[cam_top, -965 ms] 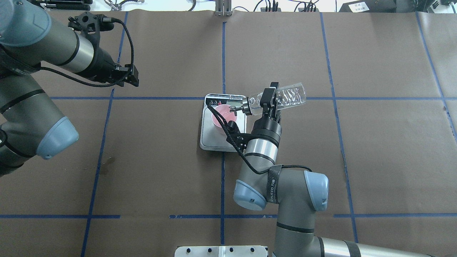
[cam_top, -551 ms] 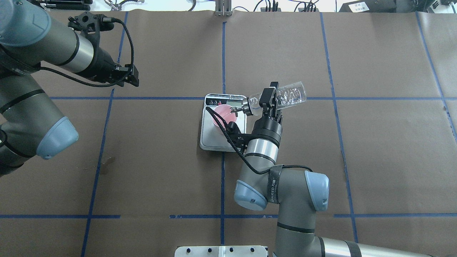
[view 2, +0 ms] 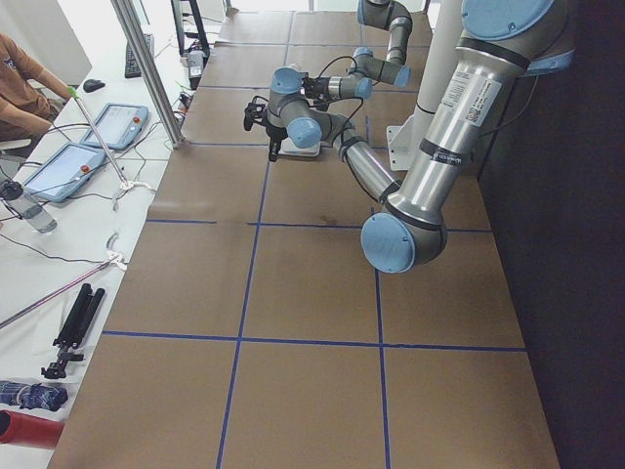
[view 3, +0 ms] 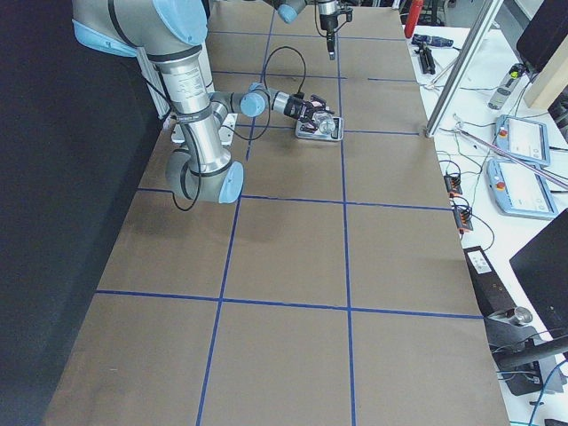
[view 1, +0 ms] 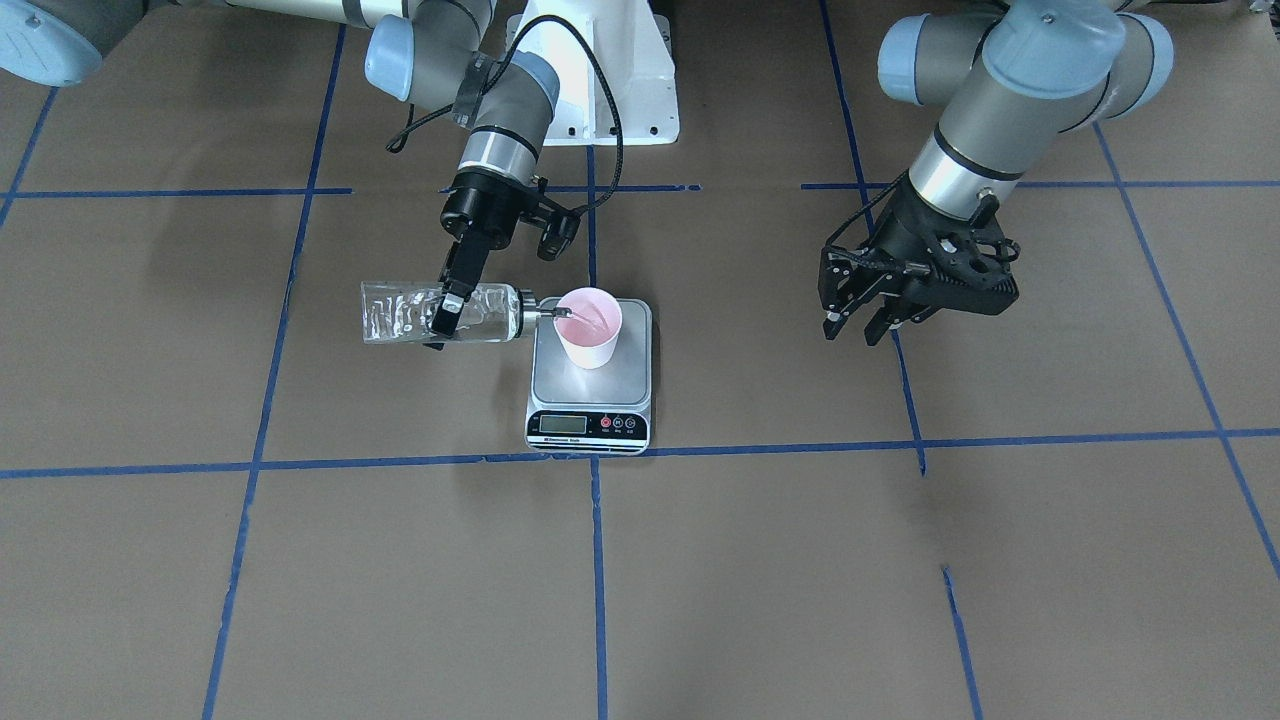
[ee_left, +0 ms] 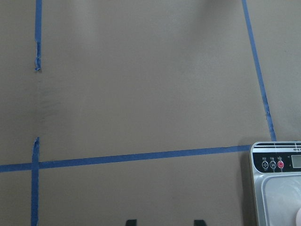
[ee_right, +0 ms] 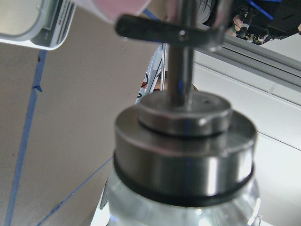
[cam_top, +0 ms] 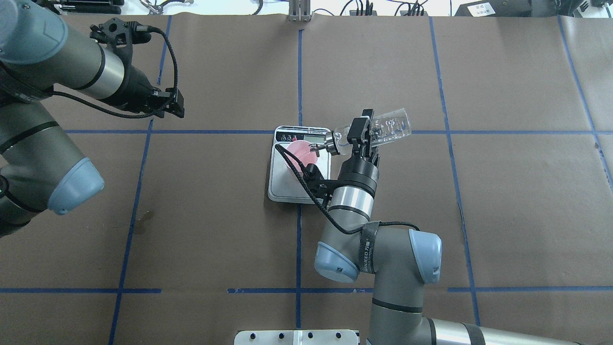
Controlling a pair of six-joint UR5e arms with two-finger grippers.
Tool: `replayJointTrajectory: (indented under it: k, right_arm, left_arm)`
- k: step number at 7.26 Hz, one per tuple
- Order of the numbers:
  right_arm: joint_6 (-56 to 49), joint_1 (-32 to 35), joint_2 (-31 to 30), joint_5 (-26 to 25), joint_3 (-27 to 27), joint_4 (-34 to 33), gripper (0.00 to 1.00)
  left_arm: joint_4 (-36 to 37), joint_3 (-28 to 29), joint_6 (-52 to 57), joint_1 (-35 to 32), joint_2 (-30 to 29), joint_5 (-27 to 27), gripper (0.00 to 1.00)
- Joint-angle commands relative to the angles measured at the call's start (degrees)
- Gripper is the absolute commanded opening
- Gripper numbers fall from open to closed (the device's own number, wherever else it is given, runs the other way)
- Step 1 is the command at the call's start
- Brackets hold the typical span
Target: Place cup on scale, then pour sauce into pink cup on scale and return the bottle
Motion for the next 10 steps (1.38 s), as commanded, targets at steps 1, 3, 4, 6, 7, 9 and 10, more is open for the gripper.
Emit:
replayJointTrajectory:
  k: [1, 3, 4, 6, 7, 9, 10]
  right_arm:
    - [0.06, 0.00, 0.20, -0.14, 0.08, 0.36, 0.00]
    - [0.41, 0.00, 0.29, -0.14, 0.17, 0.54, 0.00]
    - [0.67, 0.09, 0.20, -0.14, 0.26, 0.63, 0.00]
    - [3.99, 0.44, -0.06, 0.21, 0.35, 3.59, 0.00]
    - [8.63, 0.53, -1.19, 0.56, 0.35, 5.97, 0.00]
    - [16.64, 0.53, -3.21, 2.49, 0.43, 10.45, 0.00]
    - [17.37, 0.53, -4.36, 2.59, 0.26, 14.82, 0.00]
  left_arm:
    - [-0.16, 0.31, 0.07, 0.08, 0.03, 0.00, 0.51]
    - [-0.25, 0.40, 0.07, 0.08, 0.03, 0.00, 0.51]
    - [-0.25, 0.32, -0.02, 0.08, 0.03, 0.00, 0.51]
    - [-0.25, 0.31, -0.02, 0.08, 0.03, 0.00, 0.51]
    - [-0.25, 0.23, -0.02, 0.08, 0.03, 0.00, 0.51]
    - [-0.25, 0.14, -0.02, 0.08, 0.03, 0.00, 0.51]
    - [-0.25, 0.23, 0.07, 0.08, 0.03, 0.00, 0.51]
